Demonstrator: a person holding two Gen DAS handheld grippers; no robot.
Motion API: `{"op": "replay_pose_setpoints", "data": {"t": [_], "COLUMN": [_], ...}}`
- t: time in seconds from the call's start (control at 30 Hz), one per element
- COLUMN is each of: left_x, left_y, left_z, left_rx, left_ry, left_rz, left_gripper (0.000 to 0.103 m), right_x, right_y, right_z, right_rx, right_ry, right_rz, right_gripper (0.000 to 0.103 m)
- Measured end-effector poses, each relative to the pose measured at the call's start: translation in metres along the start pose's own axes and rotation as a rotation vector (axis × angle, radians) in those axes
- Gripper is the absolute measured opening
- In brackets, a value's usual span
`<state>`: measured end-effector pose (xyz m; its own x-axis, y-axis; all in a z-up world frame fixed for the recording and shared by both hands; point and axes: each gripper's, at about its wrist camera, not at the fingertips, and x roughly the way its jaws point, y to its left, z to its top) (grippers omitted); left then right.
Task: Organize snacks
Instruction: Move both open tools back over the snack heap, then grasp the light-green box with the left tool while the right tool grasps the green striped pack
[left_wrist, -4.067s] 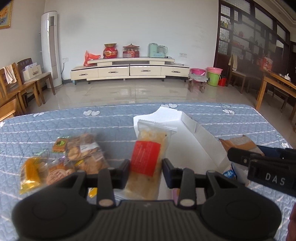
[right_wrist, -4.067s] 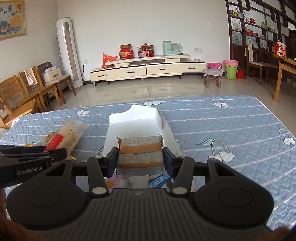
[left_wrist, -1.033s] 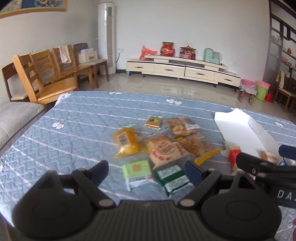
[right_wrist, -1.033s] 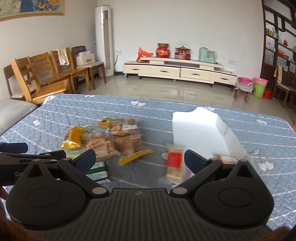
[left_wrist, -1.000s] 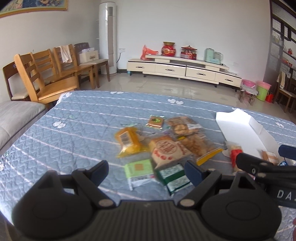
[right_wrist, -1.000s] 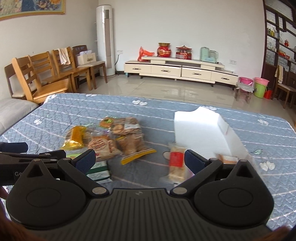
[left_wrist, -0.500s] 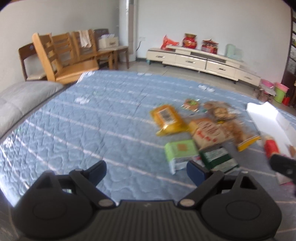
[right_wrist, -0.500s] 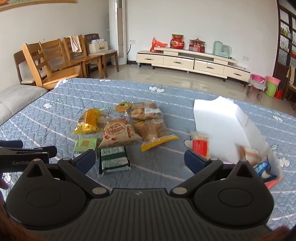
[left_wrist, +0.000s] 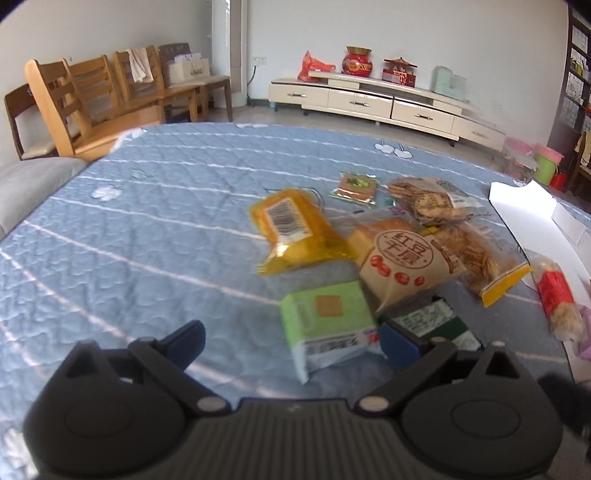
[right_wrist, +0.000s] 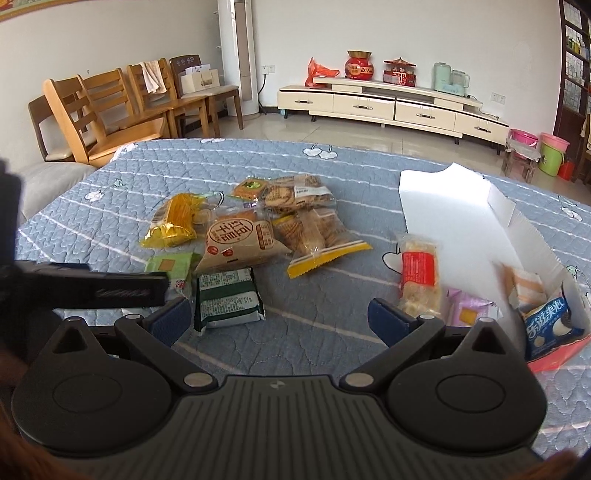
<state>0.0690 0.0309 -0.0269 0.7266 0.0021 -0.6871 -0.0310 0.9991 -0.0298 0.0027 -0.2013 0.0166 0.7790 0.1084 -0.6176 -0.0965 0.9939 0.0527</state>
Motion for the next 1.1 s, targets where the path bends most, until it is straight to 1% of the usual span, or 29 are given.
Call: {"op": "replay_pose_setpoints", "data": {"t": [0.07,0.13,0.17,0.2,0.23,0.27,0.3,0.37,0.5,0.6,0.67,0.83,0.87,0.9,0.93,0.97,1.0,1.1], "left_x": [0.009,0.018,0.022,0.026,0.027,0.025,0.024,0.021,0.017,0.015,0.015,0.021,0.022,0.023,0.024,0.024,0.023,0.015], "left_y": [-0.005,-0.007,-0.007,-0.004,0.0,0.002,0.004,0.01,0.024,0.03,0.032,0.032,0.031,0.032,0.032,0.032,0.032,0.033], "left_z": [0.001,0.002,0.001,0.0,-0.001,-0.002,-0.003,-0.002,-0.004,-0.006,-0.007,-0.006,-0.005,-0.005,-0.004,-0.004,-0.003,-0.003], "left_rx": [0.004,0.006,0.006,-0.002,-0.016,-0.005,0.012,0.023,0.041,0.05,0.061,0.051,0.054,0.051,0.049,0.052,0.053,0.032], "left_ry": [0.013,0.022,0.025,0.03,0.033,0.016,0.01,0.001,-0.004,-0.009,-0.017,-0.032,-0.035,-0.037,-0.04,-0.042,-0.043,-0.048], "left_rz": [0.003,0.01,0.018,0.006,-0.012,-0.007,-0.002,-0.006,-0.011,-0.035,-0.036,-0.026,-0.024,-0.024,-0.025,-0.024,-0.022,-0.022], "left_gripper": [0.1,0.097,0.094,0.089,0.087,0.079,0.067,0.055,0.053,0.053,0.054,0.056,0.056,0.056,0.056,0.053,0.051,0.05], "right_x": [0.004,0.008,0.01,0.012,0.014,0.016,0.018,0.023,0.039,0.055,0.066,0.088,0.093,0.096,0.097,0.097,0.098,0.092], "right_y": [-0.002,-0.003,-0.003,-0.002,-0.002,-0.001,0.0,0.003,0.015,0.027,0.03,0.035,0.037,0.037,0.038,0.039,0.04,0.041], "right_z": [0.0,-0.001,-0.002,-0.002,-0.003,-0.003,-0.004,-0.004,-0.003,-0.002,0.002,0.009,0.01,0.01,0.009,0.009,0.01,0.011], "right_rx": [0.002,0.004,0.004,0.002,-0.001,-0.007,-0.014,-0.031,-0.068,-0.102,-0.106,-0.108,-0.108,-0.105,-0.104,-0.115,-0.12,-0.129], "right_ry": [0.006,0.013,0.015,0.019,0.024,0.028,0.031,0.039,0.061,0.08,0.088,0.106,0.111,0.115,0.115,0.105,0.104,0.102], "right_rz": [0.003,0.01,0.012,0.016,0.021,0.024,0.029,0.044,0.087,0.097,0.096,0.092,0.097,0.103,0.102,0.094,0.1,0.095], "right_gripper": [0.103,0.103,0.103,0.103,0.103,0.103,0.103,0.103,0.103,0.103,0.103,0.103,0.099,0.078,0.07,0.069,0.065,0.064]}}
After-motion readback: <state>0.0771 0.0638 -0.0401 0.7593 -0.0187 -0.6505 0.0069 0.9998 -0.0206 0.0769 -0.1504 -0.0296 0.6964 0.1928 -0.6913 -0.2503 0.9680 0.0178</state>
